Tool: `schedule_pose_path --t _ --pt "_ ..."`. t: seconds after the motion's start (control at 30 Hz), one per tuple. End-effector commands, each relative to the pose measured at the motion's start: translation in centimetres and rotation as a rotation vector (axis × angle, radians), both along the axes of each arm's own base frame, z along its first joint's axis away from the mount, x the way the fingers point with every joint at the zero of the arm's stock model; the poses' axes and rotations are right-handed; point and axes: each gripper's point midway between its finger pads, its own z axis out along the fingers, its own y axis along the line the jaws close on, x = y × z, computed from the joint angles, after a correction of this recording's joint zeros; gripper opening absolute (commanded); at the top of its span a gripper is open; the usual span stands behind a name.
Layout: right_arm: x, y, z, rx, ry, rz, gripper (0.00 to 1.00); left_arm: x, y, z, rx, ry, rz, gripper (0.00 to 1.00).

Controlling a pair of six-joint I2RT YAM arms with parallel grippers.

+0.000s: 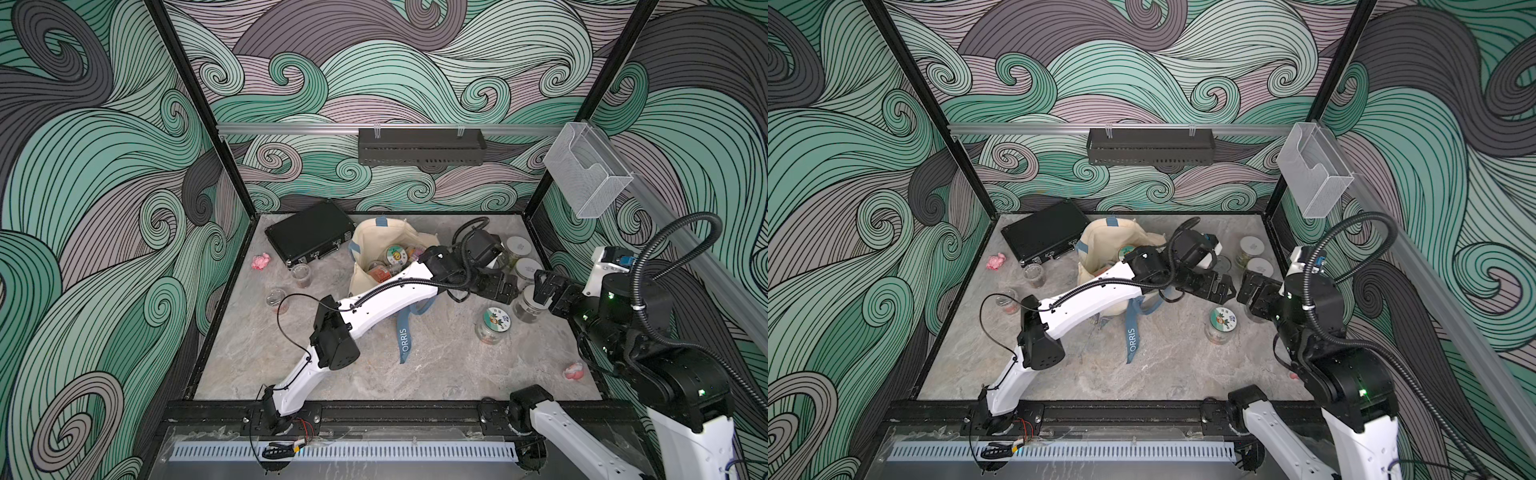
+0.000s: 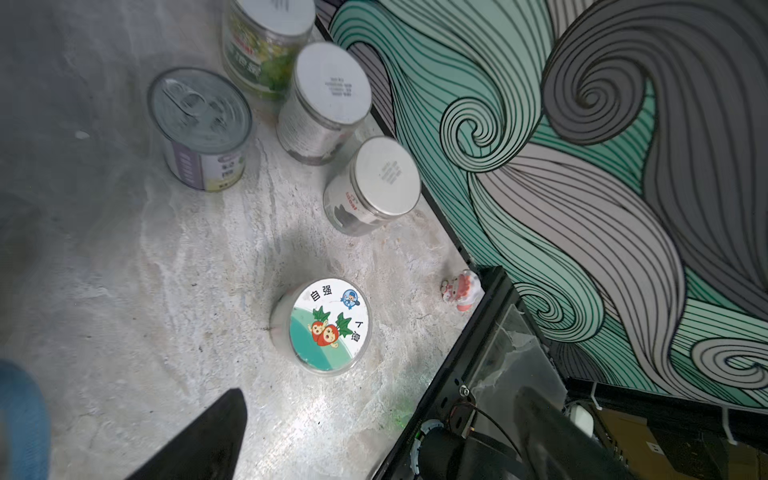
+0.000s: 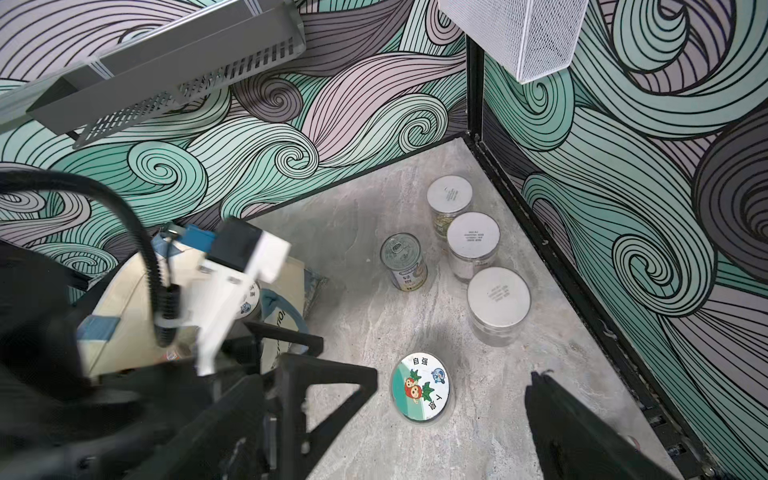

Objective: Take out the seed jars from the canvas bag
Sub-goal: Place the seed jar at the center of the board, then move the seed jar to the center of the board.

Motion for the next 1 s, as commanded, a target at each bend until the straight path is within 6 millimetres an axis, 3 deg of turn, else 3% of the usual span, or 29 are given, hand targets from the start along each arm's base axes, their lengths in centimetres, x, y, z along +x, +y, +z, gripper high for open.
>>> schedule_pose_path --t 0.0,0.1,0.3,0.4,0.5,0.57,0.67,0.77,0.83,0.97 --pt "-0.2 0.7 -2.4 0.005 0.088 0.036 0.99 0.4 2.3 0.4 0.037 -0.015 -0.006 0.99" --pt "0.1 1.7 -4.4 0.021 0.146 0.078 0.99 0.6 5.3 1.6 0.052 -0.048 0.006 0.98" --pt "0.1 4.0 -10.1 0.075 0.317 0.162 0.96 1.6 12.4 6.9 0.096 -0.244 0.05 0.98" --pt "0.2 5.9 -13.1 0.136 0.412 0.224 0.86 3.3 16.1 9.6 0.135 -0.387 0.097 0.98" --pt "0.1 7.7 -15.0 0.209 0.48 0.281 0.75 6.2 21.4 11.2 0.203 -0.499 0.223 0.98" --pt "0.3 8.5 -16.0 0.235 0.503 0.3 0.7 8.0 25.1 11.1 0.245 -0.567 0.312 0.98" --pt "0.9 9.0 -17.3 0.212 0.535 0.297 0.68 9.6 29.4 9.3 0.272 -0.644 0.397 0.99" --pt "1.9 9.9 -18.6 0.173 0.581 0.299 0.63 10.2 32.7 7.9 0.283 -0.687 0.462 0.99" --pt "2.8 10.4 -19.4 0.128 0.609 0.29 0.59 10.2 34.1 6.9 0.274 -0.692 0.511 0.99" --pt "4.6 11.6 -21.2 0.067 0.64 0.278 0.48 10.1 34.9 6.4 0.248 -0.685 0.532 0.99"
